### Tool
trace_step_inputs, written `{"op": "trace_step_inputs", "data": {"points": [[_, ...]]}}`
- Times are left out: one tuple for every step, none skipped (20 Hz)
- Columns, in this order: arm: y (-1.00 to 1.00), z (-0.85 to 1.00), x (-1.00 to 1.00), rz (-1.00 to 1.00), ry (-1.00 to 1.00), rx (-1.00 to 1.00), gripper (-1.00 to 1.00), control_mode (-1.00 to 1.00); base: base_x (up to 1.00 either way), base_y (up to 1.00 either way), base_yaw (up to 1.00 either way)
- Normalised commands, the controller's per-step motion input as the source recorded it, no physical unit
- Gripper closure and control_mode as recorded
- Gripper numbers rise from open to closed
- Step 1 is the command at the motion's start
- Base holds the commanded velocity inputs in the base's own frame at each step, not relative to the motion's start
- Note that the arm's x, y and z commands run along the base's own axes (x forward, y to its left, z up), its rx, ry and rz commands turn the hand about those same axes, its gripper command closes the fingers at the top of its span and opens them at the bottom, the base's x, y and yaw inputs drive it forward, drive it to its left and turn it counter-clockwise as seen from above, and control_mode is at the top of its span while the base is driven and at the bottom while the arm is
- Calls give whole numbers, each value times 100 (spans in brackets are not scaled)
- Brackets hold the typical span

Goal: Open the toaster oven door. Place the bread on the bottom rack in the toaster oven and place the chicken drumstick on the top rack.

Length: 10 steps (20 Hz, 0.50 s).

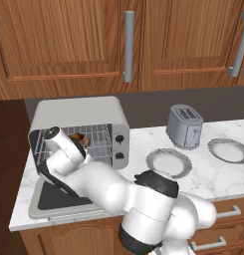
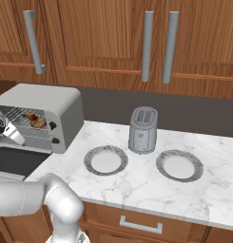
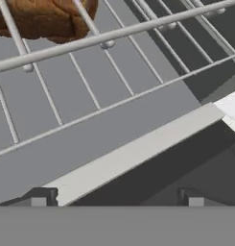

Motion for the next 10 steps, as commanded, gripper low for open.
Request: {"op": "trace_step_inputs", "data": {"points": [[-16, 54, -79, 0, -5, 4, -100, -100, 0, 0, 0], [-19, 60, -74, 0, -4, 4, -100, -100, 0, 0, 0], [-17, 63, -69, 0, -1, 3, -100, -100, 0, 0, 0], [-19, 61, -65, 0, 0, 3, -100, -100, 0, 0, 0], [-26, 62, -69, 0, 0, 1, -100, -100, 0, 0, 0], [-29, 59, -66, 0, 0, 0, -100, -100, 0, 0, 0], [-38, 62, -59, 0, 0, 0, -100, -100, 0, 0, 0], [-39, 61, -59, 0, 0, 0, -100, -100, 0, 0, 0], [-46, 66, -58, 0, 0, 0, -100, -100, 0, 0, 0], [-51, 68, -50, 0, 0, 0, -100, -100, 0, 0, 0]]}}
